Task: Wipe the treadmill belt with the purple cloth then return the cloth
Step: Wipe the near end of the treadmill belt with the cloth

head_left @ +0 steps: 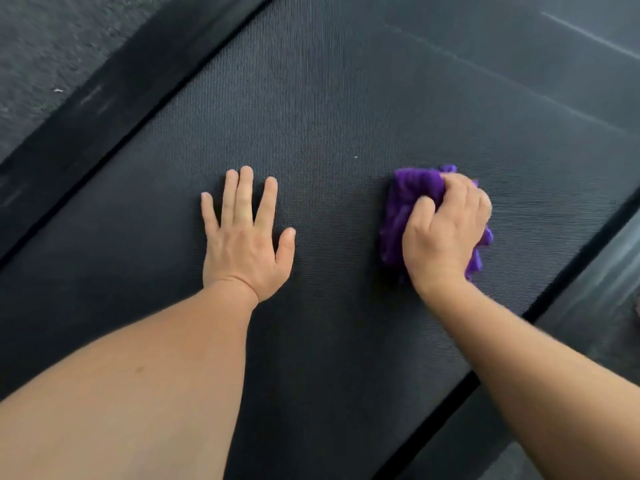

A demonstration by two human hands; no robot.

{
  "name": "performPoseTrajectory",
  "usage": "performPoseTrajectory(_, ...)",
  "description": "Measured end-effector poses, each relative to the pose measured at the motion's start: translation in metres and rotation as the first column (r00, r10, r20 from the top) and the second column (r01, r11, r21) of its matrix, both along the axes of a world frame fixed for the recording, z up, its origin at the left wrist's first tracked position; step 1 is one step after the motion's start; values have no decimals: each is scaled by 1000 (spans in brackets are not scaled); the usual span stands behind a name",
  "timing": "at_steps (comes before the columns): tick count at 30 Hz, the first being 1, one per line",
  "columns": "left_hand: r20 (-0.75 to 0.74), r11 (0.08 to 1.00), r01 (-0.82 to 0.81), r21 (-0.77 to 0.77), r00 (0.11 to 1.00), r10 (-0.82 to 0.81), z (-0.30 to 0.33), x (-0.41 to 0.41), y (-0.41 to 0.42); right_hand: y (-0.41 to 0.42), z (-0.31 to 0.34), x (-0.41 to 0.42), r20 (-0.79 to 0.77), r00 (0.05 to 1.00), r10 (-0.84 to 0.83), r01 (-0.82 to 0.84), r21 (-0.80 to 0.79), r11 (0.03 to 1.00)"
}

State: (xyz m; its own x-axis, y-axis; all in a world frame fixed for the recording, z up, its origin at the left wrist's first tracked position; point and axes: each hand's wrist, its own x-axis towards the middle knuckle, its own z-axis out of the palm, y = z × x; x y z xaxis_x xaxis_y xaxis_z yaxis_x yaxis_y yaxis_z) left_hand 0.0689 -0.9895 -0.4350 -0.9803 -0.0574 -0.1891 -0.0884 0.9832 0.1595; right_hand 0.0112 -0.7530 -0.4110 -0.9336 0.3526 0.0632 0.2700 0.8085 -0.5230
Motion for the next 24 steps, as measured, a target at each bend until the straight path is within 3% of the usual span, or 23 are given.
performPoseTrajectory(2, -4, 1000, 5, 0, 1000, -5, 0, 0, -1, -25, 6, -40, 22, 999, -43, 45, -74, 996)
performPoseTrajectory(6, 3, 1000, 11, 0, 1000, -11, -2, -1, -1, -65, 7, -83, 72, 996, 59, -55, -69, 996)
performPoseTrajectory(9, 2, 1000, 16, -2, 1000, -16, -3, 0, -1, -75, 4, -71, 53, 975, 216, -215, -13, 976)
performPoseTrajectory(12, -1, 1000, 16, -1, 1000, -16, -2, 1, -1, -66, 1, -42, 20, 894, 448, -448, 85, 890)
performPoseTrajectory(17, -7, 1000, 20, 9, 1000, -20, -2, 0, -2, -38, -4, -10, 2, 797, 604, -600, 122, 791)
performPoseTrajectory(20, -12, 1000, 23, 10, 1000, -23, -2, 0, -2, -24, -7, -6, -24, 797, 604, -593, 162, 789)
performPoseTrajectory(24, 0, 1000, 29, 2, 1000, -29, -2, 0, -2, -23, -6, -27, -32, 901, 433, -422, 164, 892)
